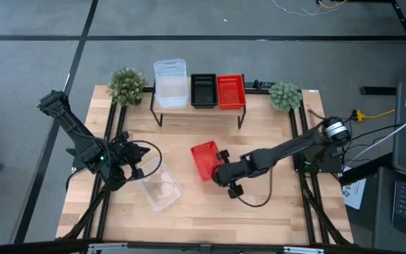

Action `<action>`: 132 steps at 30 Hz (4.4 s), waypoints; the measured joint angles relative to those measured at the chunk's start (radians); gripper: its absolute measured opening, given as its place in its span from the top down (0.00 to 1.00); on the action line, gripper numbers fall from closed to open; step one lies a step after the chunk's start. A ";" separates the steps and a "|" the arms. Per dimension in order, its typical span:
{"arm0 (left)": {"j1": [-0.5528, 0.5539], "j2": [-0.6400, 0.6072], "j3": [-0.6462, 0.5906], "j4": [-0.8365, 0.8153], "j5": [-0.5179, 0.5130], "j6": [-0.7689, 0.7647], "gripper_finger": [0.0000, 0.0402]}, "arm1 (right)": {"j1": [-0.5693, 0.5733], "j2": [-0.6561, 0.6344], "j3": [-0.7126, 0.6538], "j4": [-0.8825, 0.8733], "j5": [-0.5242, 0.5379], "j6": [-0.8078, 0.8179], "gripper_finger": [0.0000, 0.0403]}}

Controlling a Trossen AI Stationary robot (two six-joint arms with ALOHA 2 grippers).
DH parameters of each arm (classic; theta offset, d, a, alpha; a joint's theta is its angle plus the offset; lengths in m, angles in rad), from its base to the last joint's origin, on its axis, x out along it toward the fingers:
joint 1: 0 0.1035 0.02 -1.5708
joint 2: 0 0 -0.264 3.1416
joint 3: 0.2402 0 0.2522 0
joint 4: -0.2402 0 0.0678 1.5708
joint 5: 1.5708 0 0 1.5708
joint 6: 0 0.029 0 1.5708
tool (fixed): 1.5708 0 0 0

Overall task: Stack baskets on shelf by color
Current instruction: Stack the red bin on top of the red bins on the shelf, then stack the transparent bin on top of the transparent bins on the shelf

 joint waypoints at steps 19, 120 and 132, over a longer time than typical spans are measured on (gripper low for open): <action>0.000 0.000 0.000 -0.005 -0.007 0.000 1.00 | -0.454 -0.415 0.165 -0.247 0.151 -0.355 1.00; 0.149 0.113 0.000 0.701 0.350 0.509 1.00 | -0.422 -0.296 -0.114 -0.631 -0.598 0.152 0.64; 0.091 0.336 0.233 0.525 0.468 0.281 0.99 | -0.379 -0.296 -0.114 -0.627 -0.544 0.156 0.64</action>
